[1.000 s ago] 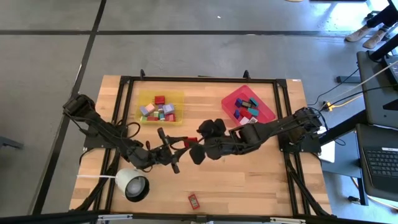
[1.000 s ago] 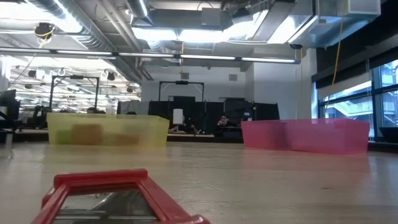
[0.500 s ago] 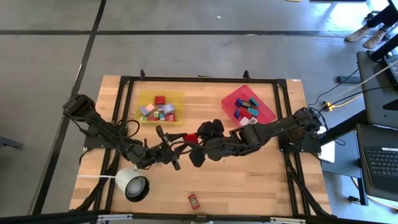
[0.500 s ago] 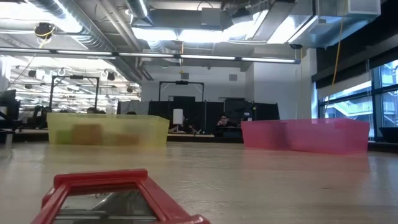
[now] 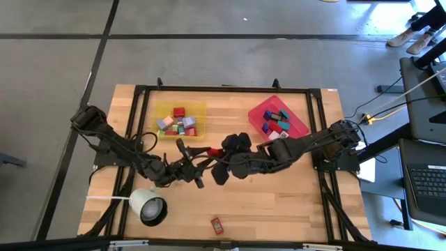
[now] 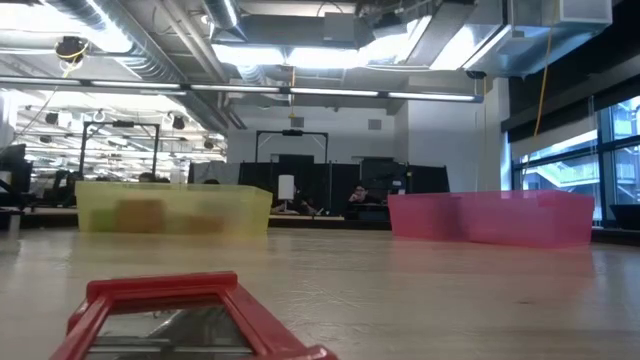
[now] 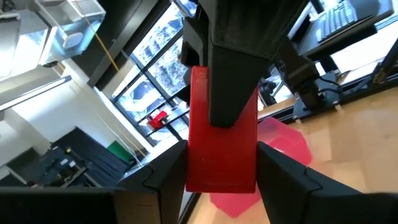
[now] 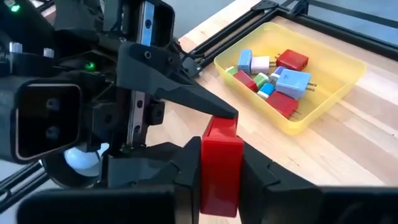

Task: Pick & Place Office items
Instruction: Put the left red digital clock into the pink bin

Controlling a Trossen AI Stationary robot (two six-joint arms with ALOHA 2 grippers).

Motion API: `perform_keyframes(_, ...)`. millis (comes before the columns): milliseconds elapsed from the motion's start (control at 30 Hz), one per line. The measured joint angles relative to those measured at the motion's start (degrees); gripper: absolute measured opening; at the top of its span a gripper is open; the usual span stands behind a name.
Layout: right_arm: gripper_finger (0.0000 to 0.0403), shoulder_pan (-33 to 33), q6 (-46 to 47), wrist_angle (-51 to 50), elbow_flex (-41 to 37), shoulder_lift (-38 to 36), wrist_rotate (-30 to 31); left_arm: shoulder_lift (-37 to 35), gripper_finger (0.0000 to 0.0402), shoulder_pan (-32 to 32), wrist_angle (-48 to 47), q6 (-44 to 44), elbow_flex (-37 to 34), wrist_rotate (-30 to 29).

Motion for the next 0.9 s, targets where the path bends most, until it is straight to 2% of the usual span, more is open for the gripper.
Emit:
perform_keyframes(167, 0.0067, 0.0, -2.0, -0.7, 0.0, 0.0, -0.4, 0.0, 0.019, -0.5, 0.0, -0.6, 0.0, 1.8)
perform_keyframes(367, 0.0066, -2.0, -1.3, -7.4, 0.0, 0.1, 1.2, 0.0, 0.0219, -1.9, 0.1, -0.8, 0.0, 1.2)
perform_keyframes(567, 0.0068, -6.2, 2.6, -20.3, 0.0, 0.1, 1.1, 0.0, 0.0231, -2.0, -0.5, -1.2, 0.0, -8.7)
perform_keyframes(700, 0.0072, -9.1, 7.4, -32.1, 0.0, 0.1, 3.6, 0.0, 0.0229, -2.0, -3.3, -5.2, 0.0, -15.2)
perform_keyframes(900, 0.0068, -13.1, 13.7, -46.2, 0.0, 0.1, 7.0, 0.0, 0.023, -2.0, -10.5, -12.8, 0.0, -18.3)
